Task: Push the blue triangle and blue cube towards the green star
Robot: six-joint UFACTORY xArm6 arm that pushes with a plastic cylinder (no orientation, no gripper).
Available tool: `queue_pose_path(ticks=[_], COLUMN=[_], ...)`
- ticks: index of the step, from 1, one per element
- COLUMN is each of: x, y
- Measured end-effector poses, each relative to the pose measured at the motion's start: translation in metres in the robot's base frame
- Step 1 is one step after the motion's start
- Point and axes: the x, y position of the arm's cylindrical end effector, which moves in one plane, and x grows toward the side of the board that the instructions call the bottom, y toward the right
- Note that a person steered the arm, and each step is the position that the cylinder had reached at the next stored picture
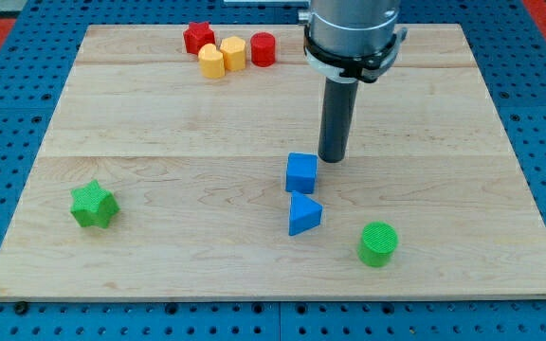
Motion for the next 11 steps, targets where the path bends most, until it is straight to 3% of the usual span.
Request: queue_pose_path(ticks=[2, 4, 5, 6, 7, 9, 11], x=[0.029, 0.021, 0.027, 0.066, 0.095, 0.055, 0.054], y=[-0.104, -0.029, 0.038, 0.058, 0.041, -0.042, 0.000])
